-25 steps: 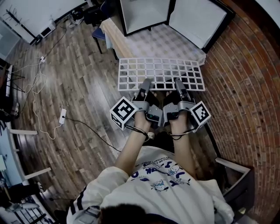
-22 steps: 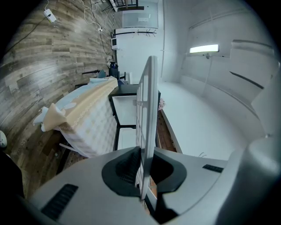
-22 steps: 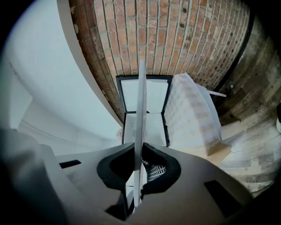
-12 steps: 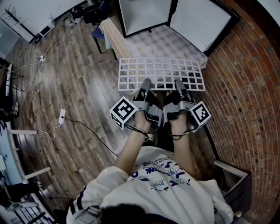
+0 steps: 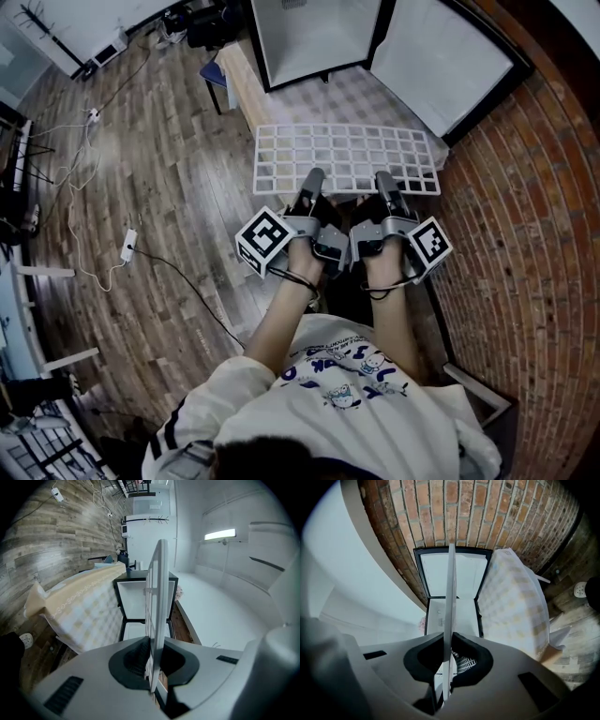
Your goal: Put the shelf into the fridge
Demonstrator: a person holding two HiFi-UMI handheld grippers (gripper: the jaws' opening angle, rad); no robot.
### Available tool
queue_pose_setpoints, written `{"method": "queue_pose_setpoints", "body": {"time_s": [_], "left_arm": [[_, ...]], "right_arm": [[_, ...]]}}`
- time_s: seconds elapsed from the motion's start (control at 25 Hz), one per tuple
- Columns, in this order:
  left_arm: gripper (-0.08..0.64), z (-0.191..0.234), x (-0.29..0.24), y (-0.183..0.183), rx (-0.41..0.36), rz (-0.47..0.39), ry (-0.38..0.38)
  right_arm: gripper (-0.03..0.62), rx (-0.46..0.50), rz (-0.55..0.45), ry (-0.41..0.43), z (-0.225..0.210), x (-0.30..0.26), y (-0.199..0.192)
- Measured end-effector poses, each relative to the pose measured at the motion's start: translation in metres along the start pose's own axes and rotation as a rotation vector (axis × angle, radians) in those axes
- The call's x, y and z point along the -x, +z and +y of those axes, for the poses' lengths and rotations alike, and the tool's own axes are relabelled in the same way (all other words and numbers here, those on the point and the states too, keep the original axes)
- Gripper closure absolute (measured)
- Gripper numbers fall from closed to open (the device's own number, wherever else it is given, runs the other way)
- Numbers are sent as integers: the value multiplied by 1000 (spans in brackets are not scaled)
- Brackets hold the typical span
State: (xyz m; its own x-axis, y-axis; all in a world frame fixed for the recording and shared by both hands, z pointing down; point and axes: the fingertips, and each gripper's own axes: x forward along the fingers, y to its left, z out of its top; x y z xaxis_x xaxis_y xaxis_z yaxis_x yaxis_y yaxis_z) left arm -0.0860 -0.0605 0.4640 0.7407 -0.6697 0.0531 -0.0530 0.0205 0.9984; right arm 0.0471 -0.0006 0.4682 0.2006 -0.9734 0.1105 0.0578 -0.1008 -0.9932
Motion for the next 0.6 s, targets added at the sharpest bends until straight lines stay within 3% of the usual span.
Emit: {"method": "queue_pose_setpoints", "body": {"time_s": [0.36,0.48,0.6], "left_arm": [[520,-71,-110,5,17,-106,26],[520,-74,-160,3,17,-142,47],[520,-64,-176,1,10,-173,50]], "right_arm": [[551,13,107,-35,80,-100,65],[551,2,146,-49,85,-146,97],[551,-1,177,-51,75,-163,108]]}}
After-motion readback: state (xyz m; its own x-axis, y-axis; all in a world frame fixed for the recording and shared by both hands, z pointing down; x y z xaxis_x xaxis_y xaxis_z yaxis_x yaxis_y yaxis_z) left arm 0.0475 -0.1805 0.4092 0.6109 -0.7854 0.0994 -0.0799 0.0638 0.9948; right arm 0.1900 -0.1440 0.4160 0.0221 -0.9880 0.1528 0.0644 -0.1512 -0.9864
